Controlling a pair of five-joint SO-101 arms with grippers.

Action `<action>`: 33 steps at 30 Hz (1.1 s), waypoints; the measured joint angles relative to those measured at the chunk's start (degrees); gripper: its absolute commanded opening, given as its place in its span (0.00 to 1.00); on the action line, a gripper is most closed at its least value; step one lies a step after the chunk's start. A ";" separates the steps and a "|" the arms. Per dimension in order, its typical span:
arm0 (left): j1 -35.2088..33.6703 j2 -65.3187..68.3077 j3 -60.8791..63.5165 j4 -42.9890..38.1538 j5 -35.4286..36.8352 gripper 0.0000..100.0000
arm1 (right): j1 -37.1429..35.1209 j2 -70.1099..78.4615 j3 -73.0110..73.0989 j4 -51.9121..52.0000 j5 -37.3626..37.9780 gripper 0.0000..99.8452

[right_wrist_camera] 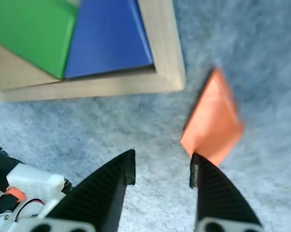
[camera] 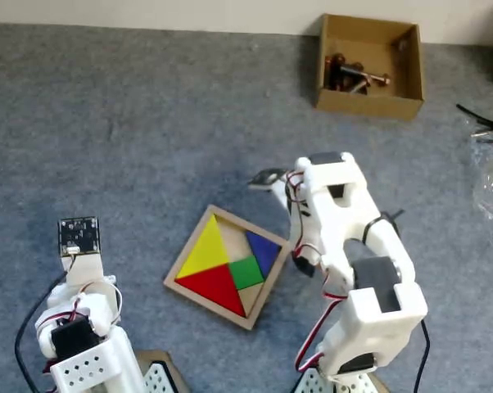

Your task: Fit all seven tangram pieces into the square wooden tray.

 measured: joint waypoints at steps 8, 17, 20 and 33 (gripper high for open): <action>0.00 0.00 0.00 0.00 0.00 0.01 | 0.44 0.26 -3.43 3.96 -0.09 0.19; 0.00 0.00 0.00 0.00 0.00 0.01 | 0.44 0.35 -7.47 5.27 -0.09 0.19; 0.00 0.00 0.00 0.00 0.00 0.01 | 0.44 0.35 -7.47 3.52 -0.88 0.19; 0.00 0.00 0.00 0.00 0.00 0.01 | 0.44 0.35 -5.63 0.26 -3.25 0.19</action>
